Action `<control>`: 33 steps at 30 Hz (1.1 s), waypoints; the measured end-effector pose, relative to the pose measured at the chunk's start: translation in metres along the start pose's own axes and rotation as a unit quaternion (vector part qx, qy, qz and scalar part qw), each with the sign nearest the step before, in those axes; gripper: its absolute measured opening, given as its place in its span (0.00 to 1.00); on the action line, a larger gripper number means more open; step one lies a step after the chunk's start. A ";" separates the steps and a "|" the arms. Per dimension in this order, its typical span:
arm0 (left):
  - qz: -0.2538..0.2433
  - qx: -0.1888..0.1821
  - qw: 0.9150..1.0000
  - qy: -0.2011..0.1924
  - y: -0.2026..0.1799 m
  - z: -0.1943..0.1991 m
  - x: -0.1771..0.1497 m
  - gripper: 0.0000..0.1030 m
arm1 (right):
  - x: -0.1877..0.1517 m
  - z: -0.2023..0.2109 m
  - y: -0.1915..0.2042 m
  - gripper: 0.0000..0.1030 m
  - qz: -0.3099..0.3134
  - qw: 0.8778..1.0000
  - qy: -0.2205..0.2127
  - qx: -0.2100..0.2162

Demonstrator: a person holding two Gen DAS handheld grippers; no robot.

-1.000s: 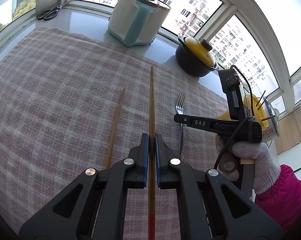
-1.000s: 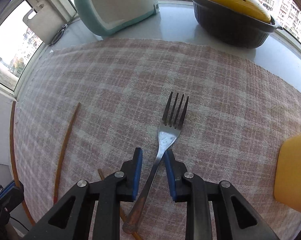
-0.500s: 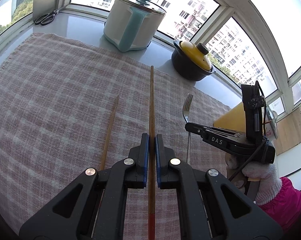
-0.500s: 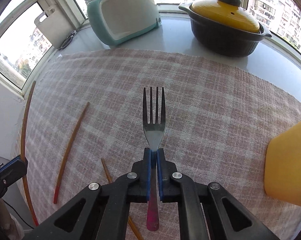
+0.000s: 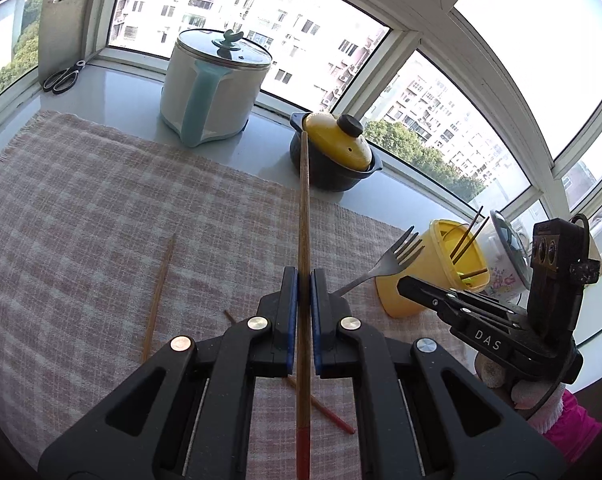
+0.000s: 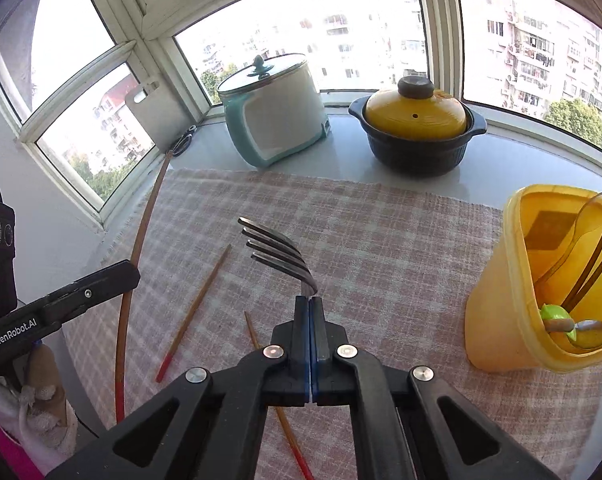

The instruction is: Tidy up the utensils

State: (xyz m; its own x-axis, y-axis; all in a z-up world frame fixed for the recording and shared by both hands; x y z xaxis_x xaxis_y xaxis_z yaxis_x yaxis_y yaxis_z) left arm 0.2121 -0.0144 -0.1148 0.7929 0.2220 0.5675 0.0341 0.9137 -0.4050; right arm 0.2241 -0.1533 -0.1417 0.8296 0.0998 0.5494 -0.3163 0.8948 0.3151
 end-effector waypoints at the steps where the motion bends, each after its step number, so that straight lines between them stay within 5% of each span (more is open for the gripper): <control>1: -0.005 0.001 1.000 -0.004 -0.005 0.000 0.002 0.04 | 0.002 0.009 0.000 0.00 0.004 1.000 -0.008 0.003; 18: 0.008 -0.010 1.000 -0.025 -0.034 -0.007 0.015 0.04 | -0.023 0.068 -0.053 0.00 -0.024 0.999 -0.036 0.008; 33: -0.053 -0.105 0.990 -0.074 -0.173 -0.050 0.078 0.04 | -0.049 0.141 -0.127 0.00 -0.065 0.994 -0.075 -0.054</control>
State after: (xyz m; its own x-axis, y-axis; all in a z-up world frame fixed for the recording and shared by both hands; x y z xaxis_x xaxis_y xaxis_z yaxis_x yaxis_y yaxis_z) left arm 0.2990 -0.1721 -0.0364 0.6806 0.1896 0.7077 0.2510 0.8472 -0.4683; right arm 0.1584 -0.3329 -0.0997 0.7800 -0.0776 0.6209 -0.1537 0.9381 0.3104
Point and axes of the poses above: each gripper's, at about its wrist camera, not at the fingertips, and z roughly against the way its jaws point, y to its left, x to its top, the point moved 7 cm from there along -z, roughly the way its jaws point, and after that the axes turned 5 degrees about x, right-handed, at the moved point
